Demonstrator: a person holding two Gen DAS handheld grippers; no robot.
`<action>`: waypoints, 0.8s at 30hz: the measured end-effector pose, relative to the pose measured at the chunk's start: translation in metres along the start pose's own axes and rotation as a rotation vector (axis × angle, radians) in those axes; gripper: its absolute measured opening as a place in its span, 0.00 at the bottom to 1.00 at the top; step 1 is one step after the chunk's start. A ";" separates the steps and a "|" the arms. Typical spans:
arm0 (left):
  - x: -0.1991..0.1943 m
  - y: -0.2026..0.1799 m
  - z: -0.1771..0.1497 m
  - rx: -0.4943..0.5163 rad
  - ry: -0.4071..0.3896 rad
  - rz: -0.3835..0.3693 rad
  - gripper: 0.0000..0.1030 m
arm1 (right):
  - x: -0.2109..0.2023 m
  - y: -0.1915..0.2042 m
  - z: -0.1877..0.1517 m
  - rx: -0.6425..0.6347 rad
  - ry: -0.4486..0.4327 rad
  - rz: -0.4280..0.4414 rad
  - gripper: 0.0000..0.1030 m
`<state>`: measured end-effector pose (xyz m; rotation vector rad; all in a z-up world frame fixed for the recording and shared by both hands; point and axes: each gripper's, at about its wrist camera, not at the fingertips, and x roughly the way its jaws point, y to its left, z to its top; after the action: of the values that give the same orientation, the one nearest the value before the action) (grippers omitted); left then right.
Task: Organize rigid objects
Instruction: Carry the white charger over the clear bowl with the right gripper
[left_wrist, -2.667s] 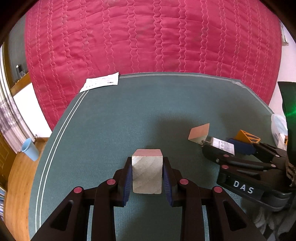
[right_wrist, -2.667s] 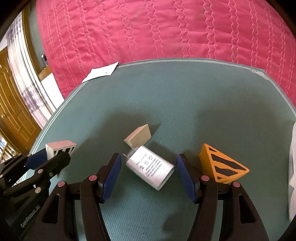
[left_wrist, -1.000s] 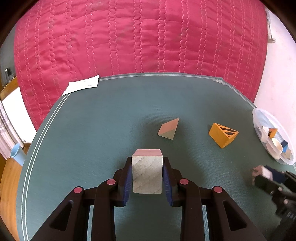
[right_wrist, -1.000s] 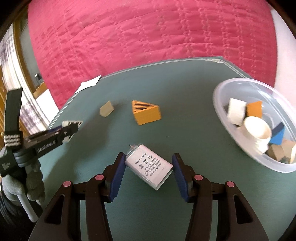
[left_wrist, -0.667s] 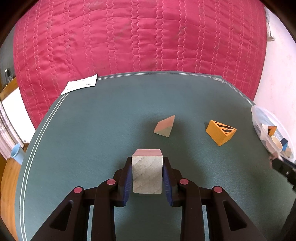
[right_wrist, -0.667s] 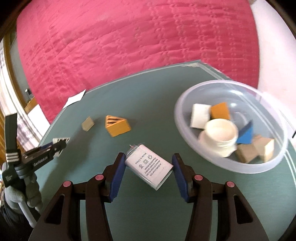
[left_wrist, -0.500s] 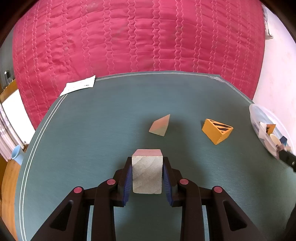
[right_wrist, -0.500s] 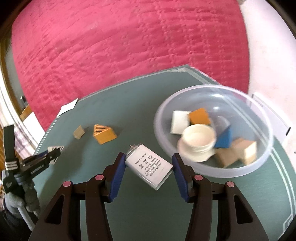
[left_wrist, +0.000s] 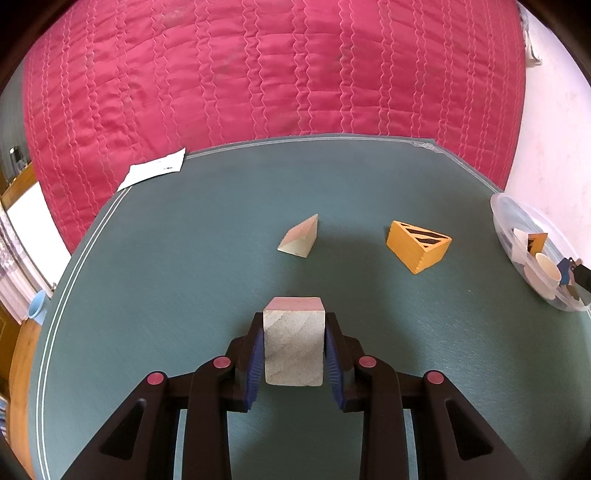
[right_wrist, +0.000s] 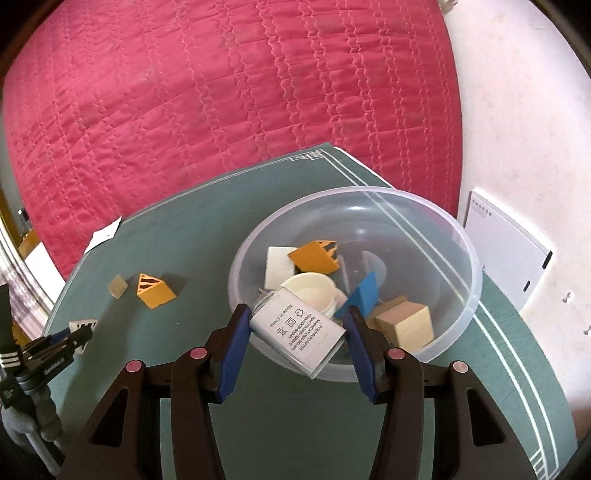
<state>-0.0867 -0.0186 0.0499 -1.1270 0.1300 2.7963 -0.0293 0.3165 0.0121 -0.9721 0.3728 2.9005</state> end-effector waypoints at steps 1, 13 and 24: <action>0.000 -0.002 0.000 0.000 0.002 0.000 0.31 | 0.000 -0.002 0.000 0.000 -0.001 -0.004 0.51; -0.001 -0.026 -0.003 0.008 0.022 0.000 0.31 | 0.018 -0.030 0.007 0.003 0.005 -0.052 0.51; -0.001 -0.044 -0.011 0.025 0.045 -0.017 0.31 | 0.024 -0.045 0.013 0.028 -0.011 -0.074 0.51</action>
<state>-0.0723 0.0237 0.0414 -1.1796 0.1586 2.7484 -0.0498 0.3628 -0.0020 -0.9448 0.3669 2.8254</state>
